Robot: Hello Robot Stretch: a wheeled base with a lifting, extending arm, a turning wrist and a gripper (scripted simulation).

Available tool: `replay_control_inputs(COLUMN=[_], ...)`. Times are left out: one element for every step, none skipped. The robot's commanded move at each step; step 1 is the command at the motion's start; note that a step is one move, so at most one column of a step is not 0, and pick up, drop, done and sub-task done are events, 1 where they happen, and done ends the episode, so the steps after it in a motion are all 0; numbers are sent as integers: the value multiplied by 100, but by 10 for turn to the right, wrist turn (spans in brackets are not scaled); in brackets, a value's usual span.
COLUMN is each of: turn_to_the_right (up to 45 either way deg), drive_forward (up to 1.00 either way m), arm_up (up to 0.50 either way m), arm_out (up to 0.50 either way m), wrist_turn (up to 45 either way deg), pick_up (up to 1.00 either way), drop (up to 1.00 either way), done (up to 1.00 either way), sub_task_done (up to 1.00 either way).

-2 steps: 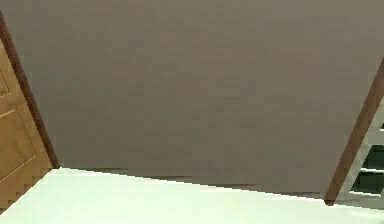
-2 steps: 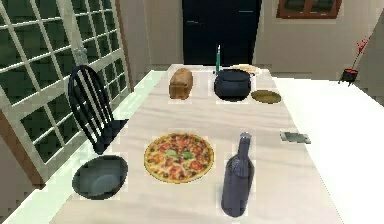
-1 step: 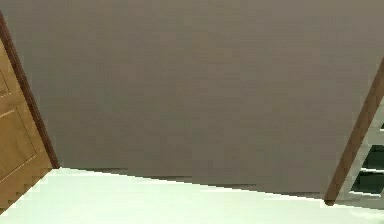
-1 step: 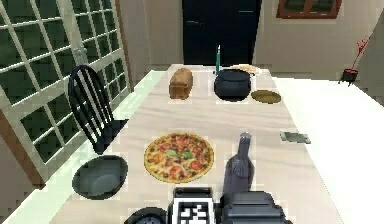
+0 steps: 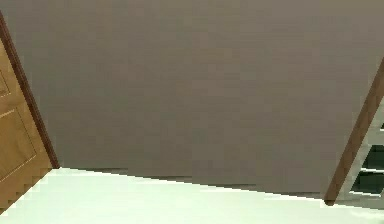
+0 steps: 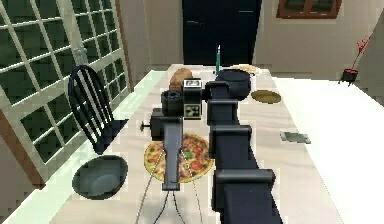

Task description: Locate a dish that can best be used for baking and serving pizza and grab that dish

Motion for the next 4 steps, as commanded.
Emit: replay_control_inputs(turn_to_the_right=[0, 0, 0, 0], drive_forward=[0, 0, 0, 0], arm_up=[0, 0, 0, 0], arm_out=[0, 0, 0, 0], wrist_turn=[450, 450, 450, 390], pick_up=[0, 0, 0, 0], drop=[0, 0, 0, 0], done=[0, 0, 0, 0], sub_task_done=[0, 0, 0, 0])
